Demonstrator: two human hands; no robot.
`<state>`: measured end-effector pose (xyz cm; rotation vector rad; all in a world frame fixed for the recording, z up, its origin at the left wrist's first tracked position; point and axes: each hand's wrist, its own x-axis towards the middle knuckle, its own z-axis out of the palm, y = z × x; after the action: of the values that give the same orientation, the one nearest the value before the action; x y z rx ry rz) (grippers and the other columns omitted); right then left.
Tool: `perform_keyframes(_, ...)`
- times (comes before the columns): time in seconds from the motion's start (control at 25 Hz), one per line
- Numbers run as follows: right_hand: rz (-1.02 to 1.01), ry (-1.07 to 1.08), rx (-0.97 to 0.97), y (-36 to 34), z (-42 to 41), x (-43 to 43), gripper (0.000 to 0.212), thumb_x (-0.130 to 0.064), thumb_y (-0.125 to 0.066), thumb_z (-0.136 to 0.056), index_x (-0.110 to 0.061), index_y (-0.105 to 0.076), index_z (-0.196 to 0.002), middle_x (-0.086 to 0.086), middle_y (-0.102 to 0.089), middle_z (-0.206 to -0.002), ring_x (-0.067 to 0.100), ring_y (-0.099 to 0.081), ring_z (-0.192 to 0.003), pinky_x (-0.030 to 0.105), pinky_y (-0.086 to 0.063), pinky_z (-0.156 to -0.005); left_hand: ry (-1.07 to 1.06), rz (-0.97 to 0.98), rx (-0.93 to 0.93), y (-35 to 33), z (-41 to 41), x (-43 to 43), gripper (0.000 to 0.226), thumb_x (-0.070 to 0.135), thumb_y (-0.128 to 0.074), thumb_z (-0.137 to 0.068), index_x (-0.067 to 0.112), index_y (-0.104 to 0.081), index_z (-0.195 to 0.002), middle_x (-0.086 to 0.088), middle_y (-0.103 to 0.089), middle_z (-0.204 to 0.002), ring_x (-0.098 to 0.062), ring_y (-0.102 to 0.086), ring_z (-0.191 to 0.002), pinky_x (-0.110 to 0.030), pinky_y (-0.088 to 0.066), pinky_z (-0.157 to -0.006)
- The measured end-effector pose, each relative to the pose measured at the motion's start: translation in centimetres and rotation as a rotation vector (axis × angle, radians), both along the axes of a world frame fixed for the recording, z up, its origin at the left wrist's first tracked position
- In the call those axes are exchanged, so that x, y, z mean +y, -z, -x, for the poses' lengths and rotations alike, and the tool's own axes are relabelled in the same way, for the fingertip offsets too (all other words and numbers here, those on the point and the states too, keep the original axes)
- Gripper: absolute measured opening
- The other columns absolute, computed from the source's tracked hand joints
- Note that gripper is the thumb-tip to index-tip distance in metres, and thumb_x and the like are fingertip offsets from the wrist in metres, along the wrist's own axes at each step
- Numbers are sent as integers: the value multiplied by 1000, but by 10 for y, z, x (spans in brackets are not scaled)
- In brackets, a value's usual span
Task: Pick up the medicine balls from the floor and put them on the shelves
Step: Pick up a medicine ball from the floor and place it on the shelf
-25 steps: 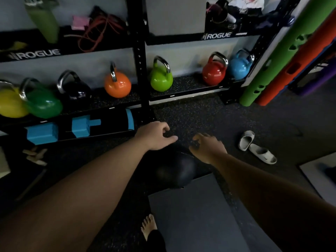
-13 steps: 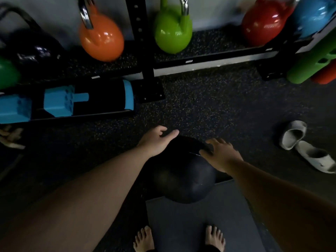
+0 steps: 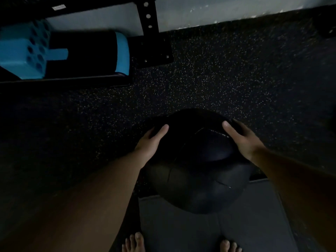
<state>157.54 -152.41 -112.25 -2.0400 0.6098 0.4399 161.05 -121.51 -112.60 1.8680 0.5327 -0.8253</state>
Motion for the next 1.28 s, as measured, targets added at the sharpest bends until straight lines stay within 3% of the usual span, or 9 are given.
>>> perform_keyframes(0.2,-56,-17,-50,1,5,0,113,-105,-51,-57,-36,-54,-147,-9,-61,-140,14,-55,-128,27,-40,-102,-38,90,-18,0,5,0,114,103,-52,-56,44,-51,-153,12,-48,-159,-20,-45,-146,-40,-33,-117)
perform_keyframes(0.36,-56,4,-46,10,2,-5,115,-104,-53,-58,-35,-52,-150,-7,-59,-144,16,-54,-131,38,-41,-113,-208,169,134,11,2,-2,98,91,-59,-74,33,-53,-152,0,-45,-163,-27,-44,-148,-51,-29,-124)
perform_keyframes(0.48,-66,25,-36,11,4,-2,116,-105,-55,-54,-37,-53,-148,-11,-61,-138,13,-56,-124,27,-41,-98,-307,237,217,17,1,-2,89,84,-67,-73,24,-61,-138,-7,-53,-158,-29,-55,-137,-53,-39,-120)
perform_keyframes(0.56,-78,41,-45,8,5,1,115,-105,-57,-50,-38,-57,-144,-12,-65,-131,12,-60,-119,22,-42,-90,-361,285,272,17,1,1,100,85,-66,-78,24,-50,-155,-7,-46,-163,-31,-46,-145,-55,-31,-124)
perform_keyframes(0.68,-87,70,-63,4,7,5,112,-104,-59,-50,-40,-59,-142,-11,-67,-130,14,-62,-120,32,-47,-99,-388,352,250,16,1,4,100,86,-67,-77,28,-49,-157,-6,-48,-161,-29,-47,-144,-53,-30,-124)
perform_keyframes(0.84,-94,79,-104,-12,24,17,111,-99,-64,-51,-42,-56,-145,-4,-64,-136,18,-59,-127,41,-44,-112,-359,179,171,-2,24,8,107,95,-73,-51,39,-62,-142,1,-61,-140,-27,-56,-129,-52,-40,-117)
perform_keyframes(0.96,-107,31,-136,-42,25,34,113,-93,-68,-55,-41,-47,-152,0,-55,-147,21,-52,-136,49,-40,-117,-440,149,80,-31,34,29,99,98,-72,-37,50,-66,-123,7,-66,-127,-22,-62,-116,-47,-50,-102)
perform_keyframes(1.16,-132,-27,-285,-154,-14,88,108,-87,-67,-56,-46,-42,-153,-6,-45,-149,13,-45,-132,35,-36,-111,-551,161,-105,-155,13,83,84,89,-74,-49,48,-70,-122,7,-72,-124,-20,-67,-111,-39,-54,-89)
perform_keyframes(1.28,-188,-93,-370,-259,-51,122,111,-89,-66,-55,-46,-40,-154,-7,-42,-147,11,-44,-128,32,-36,-107,-547,165,-218,-271,-10,120,103,95,-76,-43,44,-68,-132,6,-73,-124,-23,-68,-114,-44,-56,-96)
